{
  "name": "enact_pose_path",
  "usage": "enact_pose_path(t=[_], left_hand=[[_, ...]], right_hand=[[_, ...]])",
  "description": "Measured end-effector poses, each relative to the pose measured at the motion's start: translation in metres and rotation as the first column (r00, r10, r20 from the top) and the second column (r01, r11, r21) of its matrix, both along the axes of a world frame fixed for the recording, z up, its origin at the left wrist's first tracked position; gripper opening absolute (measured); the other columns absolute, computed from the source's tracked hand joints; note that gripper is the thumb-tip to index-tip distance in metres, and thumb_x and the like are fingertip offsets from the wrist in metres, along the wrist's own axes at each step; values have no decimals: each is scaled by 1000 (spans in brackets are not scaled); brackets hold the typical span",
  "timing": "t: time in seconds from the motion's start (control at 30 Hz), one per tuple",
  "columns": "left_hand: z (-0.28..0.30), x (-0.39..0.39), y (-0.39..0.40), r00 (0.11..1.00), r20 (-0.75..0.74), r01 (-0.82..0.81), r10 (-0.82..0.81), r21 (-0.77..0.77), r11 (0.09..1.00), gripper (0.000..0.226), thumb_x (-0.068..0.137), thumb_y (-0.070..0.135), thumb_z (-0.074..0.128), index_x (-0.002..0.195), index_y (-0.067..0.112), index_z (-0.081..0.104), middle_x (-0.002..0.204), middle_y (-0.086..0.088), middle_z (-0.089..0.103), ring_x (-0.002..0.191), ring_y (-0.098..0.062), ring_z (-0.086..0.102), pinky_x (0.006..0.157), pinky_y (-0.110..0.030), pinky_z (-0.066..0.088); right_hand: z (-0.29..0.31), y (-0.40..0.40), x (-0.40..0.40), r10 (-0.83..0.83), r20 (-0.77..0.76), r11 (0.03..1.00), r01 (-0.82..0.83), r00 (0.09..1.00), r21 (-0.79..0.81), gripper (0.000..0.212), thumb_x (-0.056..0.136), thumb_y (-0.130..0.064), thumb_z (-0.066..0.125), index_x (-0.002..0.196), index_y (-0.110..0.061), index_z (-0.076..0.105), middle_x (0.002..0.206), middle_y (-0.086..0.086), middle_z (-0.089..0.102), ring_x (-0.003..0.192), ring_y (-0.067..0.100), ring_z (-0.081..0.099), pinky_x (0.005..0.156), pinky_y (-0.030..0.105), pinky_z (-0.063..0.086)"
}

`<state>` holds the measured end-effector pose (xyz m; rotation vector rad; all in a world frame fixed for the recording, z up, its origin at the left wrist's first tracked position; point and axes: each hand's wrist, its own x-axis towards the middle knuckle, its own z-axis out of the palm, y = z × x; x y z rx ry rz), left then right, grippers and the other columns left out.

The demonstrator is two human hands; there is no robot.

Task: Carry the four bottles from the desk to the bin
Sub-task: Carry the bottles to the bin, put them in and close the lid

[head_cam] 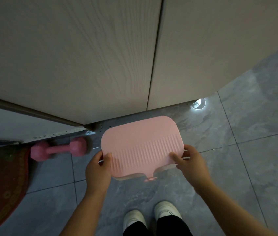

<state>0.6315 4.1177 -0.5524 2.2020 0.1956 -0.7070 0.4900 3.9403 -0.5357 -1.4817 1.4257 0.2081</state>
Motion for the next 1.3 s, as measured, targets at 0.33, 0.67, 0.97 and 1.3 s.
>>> enact_pose_path(t=[0.33,0.67,0.97,1.3], left_hand=[[-2,-7,-6,984,170,28,-48,121,992,14,91,15,51,88,8,63,86,-16,65,83,-32,59,76,-41,47],[-3,-7,-8,976,186,72,-114,220,973,22,89,10,50,69,0,51,72,-23,52,79,-39,52,68,-42,40],[-7,-7,-9,970,195,84,-145,293,952,16,88,7,49,85,-5,59,91,-35,58,85,-44,57,77,-47,47],[-9,-11,-12,963,257,19,-87,256,966,14,87,7,52,89,0,64,92,-21,61,88,-33,58,72,-36,41]], right_hand=[[-8,2,3,137,-101,982,-149,985,-116,60,82,-25,68,135,-11,43,124,13,59,104,29,61,87,34,48],[-8,3,5,303,-209,918,-344,930,-198,36,90,-26,57,120,-7,54,117,12,57,83,19,49,75,23,39],[-11,2,4,332,-211,899,-376,919,-225,39,91,-23,54,127,-8,51,118,11,54,85,18,51,78,24,42],[-11,0,5,348,-184,899,-383,919,-211,56,92,-28,53,143,-13,35,130,9,48,104,23,58,94,31,48]])
